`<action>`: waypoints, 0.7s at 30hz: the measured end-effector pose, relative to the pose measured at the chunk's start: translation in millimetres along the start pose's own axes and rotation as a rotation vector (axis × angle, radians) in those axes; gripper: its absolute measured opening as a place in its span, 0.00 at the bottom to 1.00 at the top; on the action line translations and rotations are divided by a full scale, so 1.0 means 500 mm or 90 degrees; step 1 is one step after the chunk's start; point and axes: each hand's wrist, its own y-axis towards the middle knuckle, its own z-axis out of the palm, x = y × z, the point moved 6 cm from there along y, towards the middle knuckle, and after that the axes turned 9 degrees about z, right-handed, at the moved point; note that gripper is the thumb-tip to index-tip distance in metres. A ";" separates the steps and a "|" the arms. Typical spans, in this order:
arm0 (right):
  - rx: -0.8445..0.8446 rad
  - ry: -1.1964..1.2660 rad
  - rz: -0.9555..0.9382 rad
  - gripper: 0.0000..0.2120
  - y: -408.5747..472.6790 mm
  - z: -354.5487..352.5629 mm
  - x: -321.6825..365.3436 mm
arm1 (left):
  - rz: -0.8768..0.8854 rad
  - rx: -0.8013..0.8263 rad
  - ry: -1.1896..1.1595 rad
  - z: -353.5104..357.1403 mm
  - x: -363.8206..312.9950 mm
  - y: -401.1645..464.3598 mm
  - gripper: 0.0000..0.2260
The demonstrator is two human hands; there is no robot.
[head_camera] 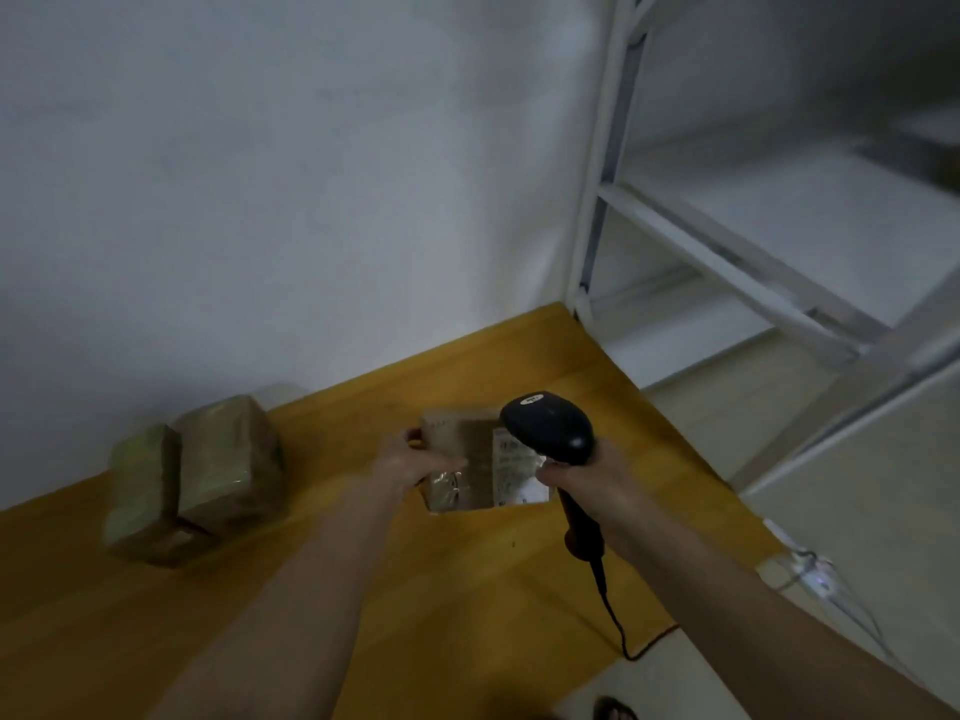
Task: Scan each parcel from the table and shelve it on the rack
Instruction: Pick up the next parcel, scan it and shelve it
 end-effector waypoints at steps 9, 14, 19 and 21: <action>-0.135 0.110 0.031 0.07 -0.060 -0.213 -0.109 | 0.067 0.201 0.120 0.273 -0.037 -0.066 0.34; -0.199 0.171 0.008 0.11 -0.134 -0.381 -0.167 | 0.124 0.264 0.128 0.464 -0.088 -0.161 0.31; -0.271 0.245 -0.039 0.10 -0.232 -0.569 -0.233 | 0.076 0.286 0.041 0.662 -0.094 -0.276 0.31; -0.291 0.258 -0.066 0.15 -0.272 -0.640 -0.248 | 0.051 0.287 -0.026 0.731 -0.103 -0.320 0.33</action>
